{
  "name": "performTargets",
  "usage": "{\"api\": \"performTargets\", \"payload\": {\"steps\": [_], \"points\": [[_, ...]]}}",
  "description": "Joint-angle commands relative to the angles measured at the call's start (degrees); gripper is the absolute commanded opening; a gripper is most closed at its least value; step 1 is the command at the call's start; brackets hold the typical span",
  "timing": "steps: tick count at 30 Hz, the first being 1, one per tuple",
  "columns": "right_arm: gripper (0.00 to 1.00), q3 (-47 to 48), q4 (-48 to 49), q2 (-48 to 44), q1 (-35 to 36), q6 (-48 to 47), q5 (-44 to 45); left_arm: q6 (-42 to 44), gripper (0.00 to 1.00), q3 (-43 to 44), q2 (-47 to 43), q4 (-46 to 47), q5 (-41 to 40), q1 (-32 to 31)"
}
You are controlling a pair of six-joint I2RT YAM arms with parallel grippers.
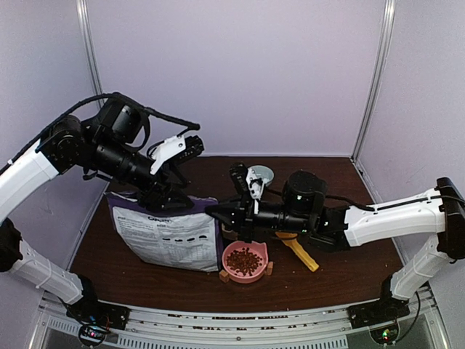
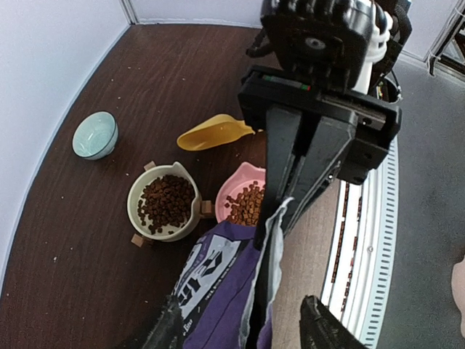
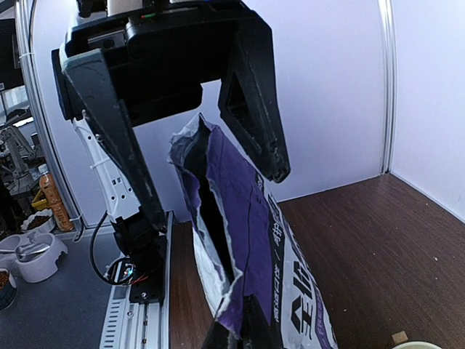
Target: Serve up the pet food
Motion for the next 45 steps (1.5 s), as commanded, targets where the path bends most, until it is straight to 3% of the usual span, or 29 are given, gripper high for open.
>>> {"api": "performTargets", "payload": {"steps": [1,4,8,13,17,22,31,38,42,45], "points": [[0.0,-0.6,6.7,-3.3,-0.6,2.3,-0.7,2.4,0.53,1.7,0.9,-1.2,-0.7,-0.5],[0.0,-1.0,7.2,-3.5,-0.8,2.9,-0.8,2.6,0.44,1.6,2.0,-2.2,0.5,-0.7],[0.0,-1.2,7.6,-3.5,-0.8,3.3,-0.7,2.9,0.39,1.5,2.4,-3.1,1.2,-1.0],[0.0,-1.3,7.7,-3.7,-0.8,3.4,-0.6,3.0,0.21,1.5,3.1,-4.5,1.3,-1.0],[0.0,-1.4,7.5,-3.9,-0.9,3.2,-0.5,3.0,0.0,1.8,3.0,-5.2,2.7,-1.0],[0.01,-0.6,5.4,-3.9,-0.8,2.0,-1.9,2.1,0.0,2.3,1.4,-4.0,3.6,-1.0],[0.16,1.7,5.3,-1.1,-0.9,3.3,-5.4,1.3,0.0,2.3,0.7,-2.4,3.4,-1.0],[0.11,2.8,5.4,0.5,-0.9,3.9,-6.8,1.1,0.0,2.1,0.7,-2.4,2.5,-1.0],[0.2,2.4,4.9,0.7,-0.8,3.6,-7.0,1.0,0.0,2.2,0.5,-2.4,2.3,-1.0],[0.2,1.8,5.0,1.1,-0.9,3.7,-6.6,0.9,0.0,2.0,0.2,-2.4,2.2,-1.0]]}}
